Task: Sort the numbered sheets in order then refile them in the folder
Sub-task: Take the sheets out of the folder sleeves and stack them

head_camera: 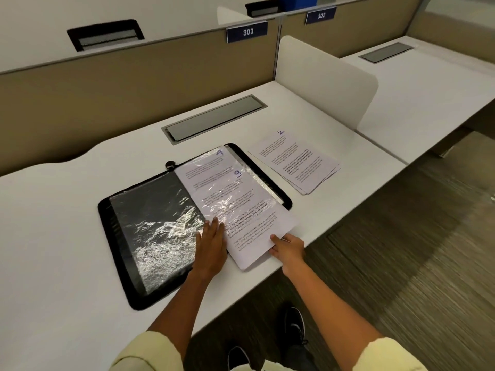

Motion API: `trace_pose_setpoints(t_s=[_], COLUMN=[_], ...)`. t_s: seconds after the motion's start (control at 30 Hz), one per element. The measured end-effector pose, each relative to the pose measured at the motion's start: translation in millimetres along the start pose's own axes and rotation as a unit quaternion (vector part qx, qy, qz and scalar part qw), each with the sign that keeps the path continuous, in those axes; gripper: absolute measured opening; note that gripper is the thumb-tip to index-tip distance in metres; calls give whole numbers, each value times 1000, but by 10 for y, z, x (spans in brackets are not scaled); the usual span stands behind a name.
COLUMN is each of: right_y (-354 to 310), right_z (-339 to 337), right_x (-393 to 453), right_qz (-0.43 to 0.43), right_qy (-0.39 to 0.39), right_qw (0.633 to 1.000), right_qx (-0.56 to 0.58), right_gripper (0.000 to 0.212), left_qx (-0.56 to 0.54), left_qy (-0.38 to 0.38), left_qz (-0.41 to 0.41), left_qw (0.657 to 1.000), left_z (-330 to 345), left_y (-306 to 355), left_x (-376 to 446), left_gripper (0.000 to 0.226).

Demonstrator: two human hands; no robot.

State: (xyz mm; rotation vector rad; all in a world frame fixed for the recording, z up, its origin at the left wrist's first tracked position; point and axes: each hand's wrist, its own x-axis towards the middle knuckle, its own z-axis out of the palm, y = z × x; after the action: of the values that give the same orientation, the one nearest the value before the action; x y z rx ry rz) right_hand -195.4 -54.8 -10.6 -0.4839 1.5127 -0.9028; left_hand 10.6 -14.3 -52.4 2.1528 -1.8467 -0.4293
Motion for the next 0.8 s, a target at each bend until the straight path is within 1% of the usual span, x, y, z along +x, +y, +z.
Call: trace_pose_setpoints(t_s=[0.1, 0.27, 0.3, 0.37, 0.43, 0.6, 0.73, 0.8], right_y=[-18, 62, 85, 128, 176, 234, 190, 134], right_z=[-41, -326, -411, -574, -750, -1176, -1477, -1602], right_x=[43, 22, -2, -71, -138, -233, -226, -224], right_qz=[4, -6, -9, -14, -25, -70, -109, -125], right_qy=[4, 5, 8, 13, 28, 81, 121, 139], right_qw=[1000, 999, 999, 1000, 999, 994, 985, 980], right_qx=[-21, -41, -36, -25, -30, -28, -54, -64], right_gripper=[15, 2, 1, 6, 9, 8, 5, 8], left_qx=[-1, 2, 2, 3, 7, 23, 33, 31], left_qy=[-3, -12, -10, 0, 6, 13, 15, 12], left_qz=[2, -4, -6, -11, -16, -35, -69, -77], left_qw=[1000, 1000, 1000, 1000, 1000, 999, 997, 996], left_z=[-10, 10, 20, 54, 94, 161, 179, 184], left_y=[11, 30, 39, 59, 107, 201, 292, 343], left_x=[0, 11, 14, 11, 9, 53, 144, 200], left_gripper=[49, 51, 52, 55, 58, 63, 63, 62])
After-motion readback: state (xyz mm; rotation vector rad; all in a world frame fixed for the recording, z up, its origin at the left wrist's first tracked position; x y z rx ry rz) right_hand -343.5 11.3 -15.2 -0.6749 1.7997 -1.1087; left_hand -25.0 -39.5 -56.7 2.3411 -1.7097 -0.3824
